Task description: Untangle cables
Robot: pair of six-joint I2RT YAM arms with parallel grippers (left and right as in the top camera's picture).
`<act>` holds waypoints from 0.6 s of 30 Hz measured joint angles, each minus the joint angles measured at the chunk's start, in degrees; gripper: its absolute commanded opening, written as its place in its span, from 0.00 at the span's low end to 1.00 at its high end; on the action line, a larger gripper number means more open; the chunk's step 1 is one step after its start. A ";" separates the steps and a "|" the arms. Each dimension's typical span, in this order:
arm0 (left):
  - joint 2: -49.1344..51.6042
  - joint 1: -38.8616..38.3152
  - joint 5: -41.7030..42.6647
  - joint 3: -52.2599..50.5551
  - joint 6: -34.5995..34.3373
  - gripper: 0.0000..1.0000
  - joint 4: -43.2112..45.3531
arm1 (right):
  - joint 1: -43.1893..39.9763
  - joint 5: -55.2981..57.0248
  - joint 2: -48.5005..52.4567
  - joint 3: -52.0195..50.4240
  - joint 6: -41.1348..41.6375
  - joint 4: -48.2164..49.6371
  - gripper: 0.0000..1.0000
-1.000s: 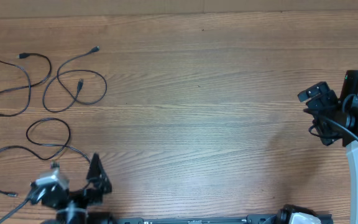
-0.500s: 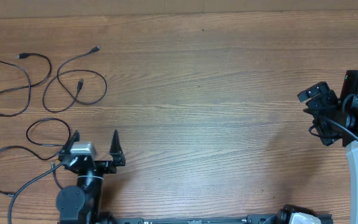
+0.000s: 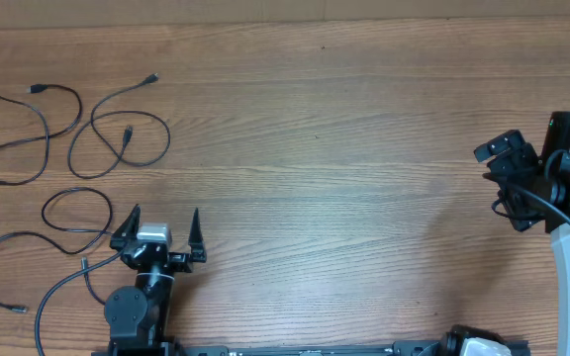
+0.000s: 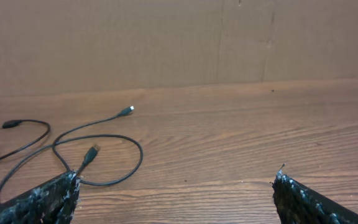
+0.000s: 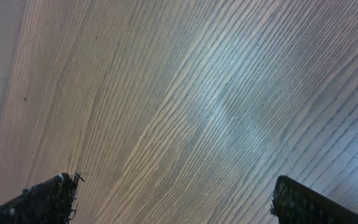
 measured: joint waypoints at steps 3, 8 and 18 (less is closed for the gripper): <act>0.00 0.00 0.00 0.00 0.37 1.00 0.09 | 0.00 0.00 0.00 0.00 -0.02 0.00 1.00; 0.00 0.00 0.68 0.00 1.97 0.99 0.20 | 0.00 0.00 0.00 0.00 -0.02 0.00 1.00; 0.00 0.00 0.24 0.00 -1.60 0.99 0.02 | 0.02 0.02 0.00 0.00 0.00 0.00 1.00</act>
